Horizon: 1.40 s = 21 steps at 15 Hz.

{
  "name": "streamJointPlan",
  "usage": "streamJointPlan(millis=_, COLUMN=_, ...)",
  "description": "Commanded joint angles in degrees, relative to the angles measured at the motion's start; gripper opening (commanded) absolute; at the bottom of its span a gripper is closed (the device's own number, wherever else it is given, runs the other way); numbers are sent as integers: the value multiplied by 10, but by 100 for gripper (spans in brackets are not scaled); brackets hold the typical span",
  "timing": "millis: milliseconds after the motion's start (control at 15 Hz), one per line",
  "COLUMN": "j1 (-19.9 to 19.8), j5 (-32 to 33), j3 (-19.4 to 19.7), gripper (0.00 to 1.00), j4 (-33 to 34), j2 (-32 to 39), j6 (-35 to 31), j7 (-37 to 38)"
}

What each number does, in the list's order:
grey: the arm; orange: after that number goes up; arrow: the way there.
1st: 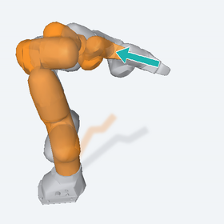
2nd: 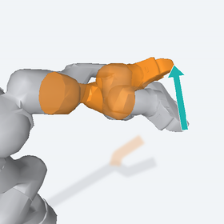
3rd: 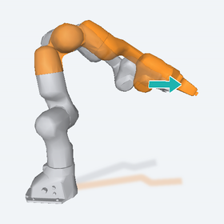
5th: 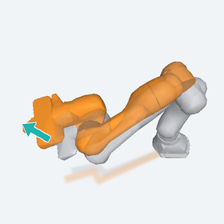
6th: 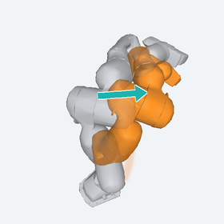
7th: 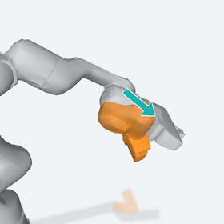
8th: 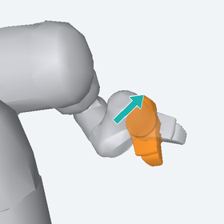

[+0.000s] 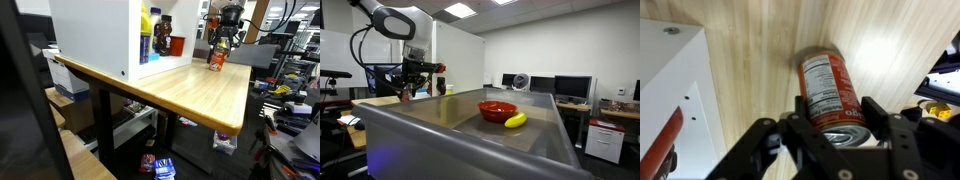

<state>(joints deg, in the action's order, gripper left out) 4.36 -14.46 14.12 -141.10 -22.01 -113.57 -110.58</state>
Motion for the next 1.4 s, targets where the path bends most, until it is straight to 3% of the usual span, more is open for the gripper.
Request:
streamJointPlan(millis=0, j1=-17, j5=-15, j3=-5, gripper=34, j4=31, j2=39, j6=34, j7=3)
streamJointPlan(millis=67, j1=-21, j5=-17, j3=-5, gripper=34, j4=37, j2=44, j6=43, j7=6)
streamJointPlan(millis=133, j1=-23, j5=-22, j3=-5, gripper=49, j4=43, j2=50, j6=53, j7=7)
streamJointPlan(millis=200, j1=-27, j5=-23, j3=-7, gripper=84, j4=46, j2=52, j6=58, j7=11)
streamJointPlan(millis=267, j1=-30, j5=-26, j3=-8, gripper=84, j4=50, j2=55, j6=63, j7=17)
streamJointPlan(millis=467, j1=-44, j5=-25, j3=-16, gripper=97, j4=44, j2=43, j6=47, j7=68)
streamJointPlan(millis=867, j1=-56, j5=-36, j3=-23, gripper=100, j4=24, j2=-3, j6=35, j7=158)
streamJointPlan(millis=1333, j1=-64, j5=-34, j3=-54, gripper=100, j4=-13, j2=-103, j6=17, j7=385)
